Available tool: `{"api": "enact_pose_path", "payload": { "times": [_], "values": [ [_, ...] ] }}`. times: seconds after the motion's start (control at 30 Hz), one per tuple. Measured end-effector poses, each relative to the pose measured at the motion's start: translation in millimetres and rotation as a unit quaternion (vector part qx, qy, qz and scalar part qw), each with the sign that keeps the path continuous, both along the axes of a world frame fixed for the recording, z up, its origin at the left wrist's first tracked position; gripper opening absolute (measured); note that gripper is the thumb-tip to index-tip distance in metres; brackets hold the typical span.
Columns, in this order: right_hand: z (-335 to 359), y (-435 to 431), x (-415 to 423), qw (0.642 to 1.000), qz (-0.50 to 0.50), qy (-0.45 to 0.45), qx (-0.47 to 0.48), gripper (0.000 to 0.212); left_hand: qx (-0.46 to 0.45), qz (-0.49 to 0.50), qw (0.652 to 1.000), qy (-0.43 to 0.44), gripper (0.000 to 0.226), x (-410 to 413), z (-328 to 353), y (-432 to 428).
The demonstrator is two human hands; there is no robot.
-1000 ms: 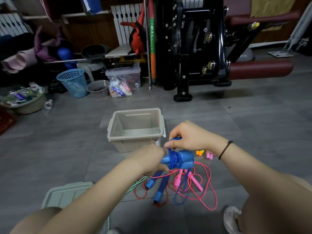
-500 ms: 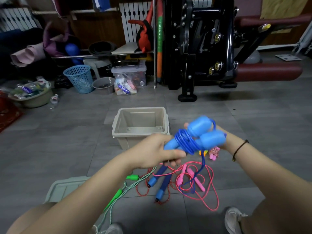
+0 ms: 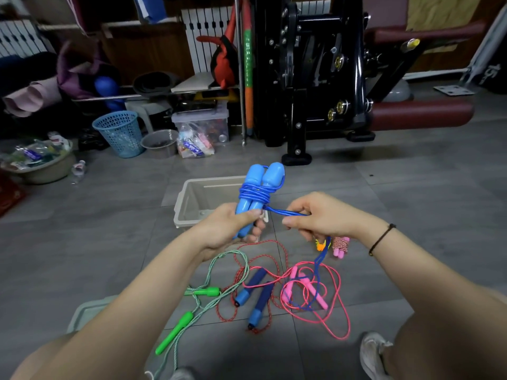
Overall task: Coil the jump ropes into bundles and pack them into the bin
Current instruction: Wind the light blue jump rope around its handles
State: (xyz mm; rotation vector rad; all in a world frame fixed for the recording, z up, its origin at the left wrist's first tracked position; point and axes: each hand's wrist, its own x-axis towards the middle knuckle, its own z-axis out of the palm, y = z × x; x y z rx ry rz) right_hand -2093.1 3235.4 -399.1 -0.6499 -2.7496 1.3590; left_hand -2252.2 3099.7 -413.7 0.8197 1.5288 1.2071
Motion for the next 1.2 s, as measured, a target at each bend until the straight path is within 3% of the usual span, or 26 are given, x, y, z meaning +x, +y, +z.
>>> {"api": "enact_pose_path", "payload": {
  "times": [0.13, 0.27, 0.4, 0.57, 0.7, 1.0, 1.1, 1.2],
  "values": [
    [10.6, -4.8, 3.7, 0.997, 0.028, 0.02, -0.074, 0.026, -0.04, -0.046, 0.984, 0.166, 0.008, -7.1, -9.7, -1.0],
    [7.4, -13.9, 0.2, 0.997, 0.076, -0.016, -0.008, 0.023, -0.064, -0.09, 0.932, 0.345, 0.008, -1.8, -18.6, 4.6],
    [10.3, -12.2, -2.9, 0.996, 0.06, 0.007, 0.061, 0.026, -0.081, -0.11, 0.896, 0.422, 0.02, 12.7, -27.4, 10.0],
    [9.2, 5.2, -4.8, 0.983, 0.001, 0.064, 0.172, 0.029, -0.084, -0.157, 0.876, 0.448, 0.032, 19.2, -19.7, 9.0],
    [1.9, 2.8, -10.1, 0.974, 0.047, 0.058, 0.213, 0.027, -0.087, -0.246, 0.855, 0.448, 0.029, 26.4, -17.4, 2.3],
    [-7.1, -9.9, -20.4, 0.95, 0.088, 0.052, 0.296, 0.031, -0.142, -0.293, 0.784, 0.529, 0.031, 33.7, -14.2, -7.0],
    [-8.4, -7.3, -20.9, 0.959, 0.088, 0.036, 0.266, 0.03, -0.14, -0.303, 0.774, 0.538, 0.033, 32.4, -9.9, -10.5],
    [-13.4, -2.4, -24.7, 0.987, 0.058, 0.038, 0.142, 0.022, -0.116, -0.298, 0.787, 0.528, 0.045, 24.1, -4.4, -14.7]
  ]
}}
